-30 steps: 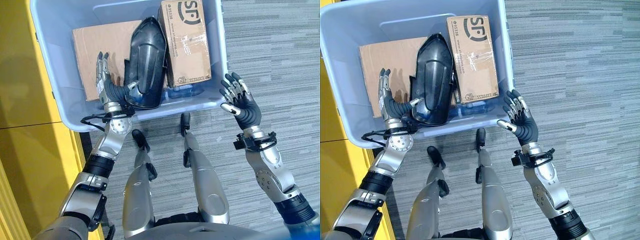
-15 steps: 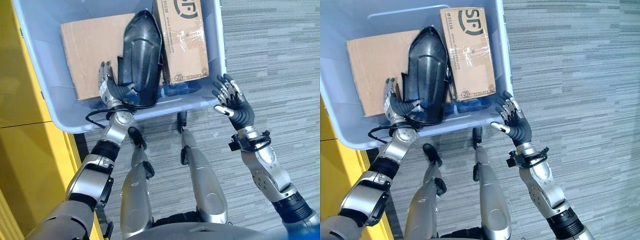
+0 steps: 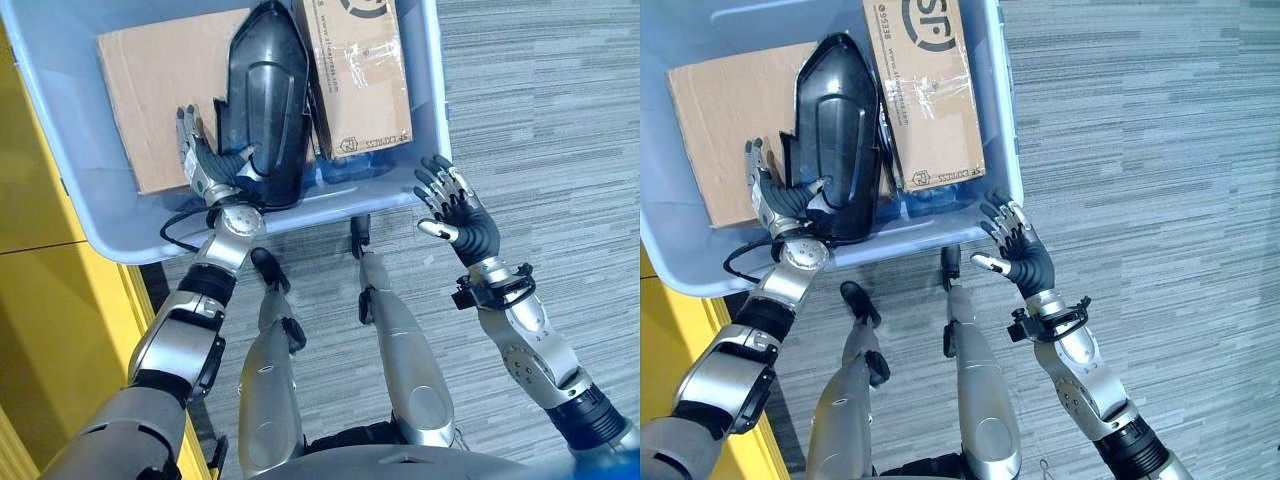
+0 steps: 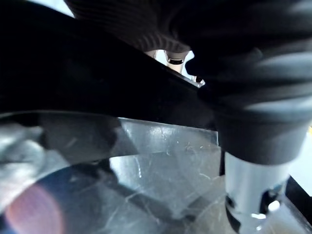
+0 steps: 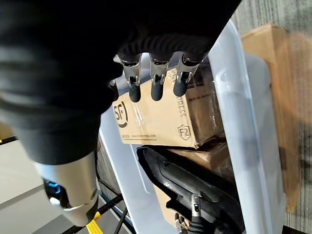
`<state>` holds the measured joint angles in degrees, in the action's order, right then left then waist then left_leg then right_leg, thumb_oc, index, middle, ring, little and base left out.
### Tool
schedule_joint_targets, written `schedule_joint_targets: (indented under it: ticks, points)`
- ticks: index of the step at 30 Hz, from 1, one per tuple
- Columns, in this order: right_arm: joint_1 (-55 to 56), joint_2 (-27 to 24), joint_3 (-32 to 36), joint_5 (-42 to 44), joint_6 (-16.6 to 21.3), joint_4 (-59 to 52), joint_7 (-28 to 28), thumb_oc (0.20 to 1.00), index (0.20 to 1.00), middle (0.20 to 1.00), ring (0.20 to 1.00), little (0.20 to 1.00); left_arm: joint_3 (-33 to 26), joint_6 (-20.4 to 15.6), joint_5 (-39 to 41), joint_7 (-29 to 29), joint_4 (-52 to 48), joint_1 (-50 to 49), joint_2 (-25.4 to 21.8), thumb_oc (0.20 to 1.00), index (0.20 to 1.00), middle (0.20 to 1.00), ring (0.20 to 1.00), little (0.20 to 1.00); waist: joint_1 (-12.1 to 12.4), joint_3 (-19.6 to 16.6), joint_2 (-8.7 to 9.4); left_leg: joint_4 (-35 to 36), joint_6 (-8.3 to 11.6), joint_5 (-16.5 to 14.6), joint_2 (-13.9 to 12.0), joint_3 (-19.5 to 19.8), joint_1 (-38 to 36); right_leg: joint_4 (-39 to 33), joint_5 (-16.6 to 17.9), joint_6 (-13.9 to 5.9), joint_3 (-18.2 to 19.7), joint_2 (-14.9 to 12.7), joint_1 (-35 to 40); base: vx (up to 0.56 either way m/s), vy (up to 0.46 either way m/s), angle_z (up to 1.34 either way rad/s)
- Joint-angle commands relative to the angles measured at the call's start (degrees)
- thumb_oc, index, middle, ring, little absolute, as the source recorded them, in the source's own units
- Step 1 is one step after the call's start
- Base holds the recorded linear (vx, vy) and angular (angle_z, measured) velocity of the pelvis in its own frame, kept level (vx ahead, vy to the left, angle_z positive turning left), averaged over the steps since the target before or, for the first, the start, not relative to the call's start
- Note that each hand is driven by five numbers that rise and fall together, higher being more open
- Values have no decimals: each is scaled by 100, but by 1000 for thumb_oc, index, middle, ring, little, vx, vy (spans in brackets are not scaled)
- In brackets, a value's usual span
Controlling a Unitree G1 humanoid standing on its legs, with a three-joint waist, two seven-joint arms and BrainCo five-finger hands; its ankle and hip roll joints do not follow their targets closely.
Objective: Move parts from the plastic box to the shelf.
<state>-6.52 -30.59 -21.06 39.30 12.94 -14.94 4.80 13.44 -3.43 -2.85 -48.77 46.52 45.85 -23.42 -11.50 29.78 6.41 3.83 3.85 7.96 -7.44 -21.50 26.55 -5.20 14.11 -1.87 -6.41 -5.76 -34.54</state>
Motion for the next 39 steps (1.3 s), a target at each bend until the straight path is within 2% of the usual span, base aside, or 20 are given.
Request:
schedule_joint_targets:
  ticks: [1,2,3,4,8,25,28,29,30,33,38,39]
  points:
    - [75,-305,180,167,358,-534,-76,1000,1000,1000,1000,1000,-40,291,459,488,1071,-206,14,1000,1000,1000,1000,1000,-106,-85,186,-435,459,-41,-621,444,-92,784,-412,-836,354,-560,85,0,0,0]
    - [82,-322,174,194,358,-542,-93,1000,1000,1000,1000,1000,21,302,446,542,1157,-158,61,1000,1000,1000,1000,1000,-130,-88,186,-435,457,-46,-618,435,-84,786,-411,-837,364,-559,64,0,0,0]
    - [99,-327,191,191,360,-560,-96,1000,1000,1000,1000,1000,43,320,414,570,1141,-162,71,570,570,570,570,570,-133,-82,183,-440,456,-50,-622,431,-79,793,-415,-839,363,-562,54,0,0,0]
    - [114,-326,192,195,368,-560,-108,1000,1000,1000,1000,1000,53,311,432,611,1192,-159,100,200,200,200,200,200,-138,-81,186,-446,455,-54,-624,433,-78,800,-419,-839,368,-559,44,0,0,0]
    - [213,-312,239,185,364,-575,-145,1000,1000,1000,1000,1000,80,311,422,805,1484,-141,154,200,200,200,200,200,-173,-106,205,-464,447,-87,-624,417,-84,794,-429,-828,391,-537,28,0,0,0]
    - [437,-444,343,205,390,-596,-257,1000,1000,1000,1000,1000,53,242,387,861,1476,-306,220,200,200,200,200,200,-118,-318,76,-457,432,-132,-547,481,-248,800,-472,-835,349,-602,241,0,0,0]
    - [441,-405,352,166,370,-560,-207,1000,1000,1000,1000,1000,-117,46,754,869,1031,-531,288,200,200,200,200,200,-68,-358,21,-422,429,-129,-530,495,-325,788,-474,-843,322,-630,339,0,0,0]
    - [431,-345,372,129,350,-530,-118,1000,1000,1000,1000,1000,-260,-199,1177,860,282,-830,395,200,200,200,200,200,6,-373,-42,-389,416,-130,-502,524,-395,797,-487,-842,297,-652,420,0,0,0]
    - [437,-346,368,128,349,-532,-116,1000,1000,1000,1000,1000,-263,-188,1175,856,261,-850,396,200,200,200,200,200,2,-376,-43,-385,416,-130,-501,526,-401,795,-488,-842,295,-652,427,0,18,3]
    - [401,-166,386,60,245,-353,57,1000,1000,1000,1000,1000,-470,-645,1709,1065,-1496,-1639,444,200,200,200,200,200,192,-464,-162,-255,402,-113,-446,562,-657,774,-515,-841,229,-722,702,5,17,3]
    - [408,-82,407,41,124,-249,70,1000,1000,1000,1000,1000,-658,-836,1761,1327,-2634,-2295,303,200,200,200,200,200,300,-615,-232,-97,403,-89,-413,588,-964,701,-525,-862,150,-770,1018,6,20,11]
    - [417,-79,441,35,97,-234,50,1000,1000,1000,1000,1000,-735,-860,1715,1389,-2855,-2434,256,200,200,200,200,200,320,-648,-224,-77,361,28,-401,556,-964,684,-422,-822,136,-779,1021,-40,17,12]
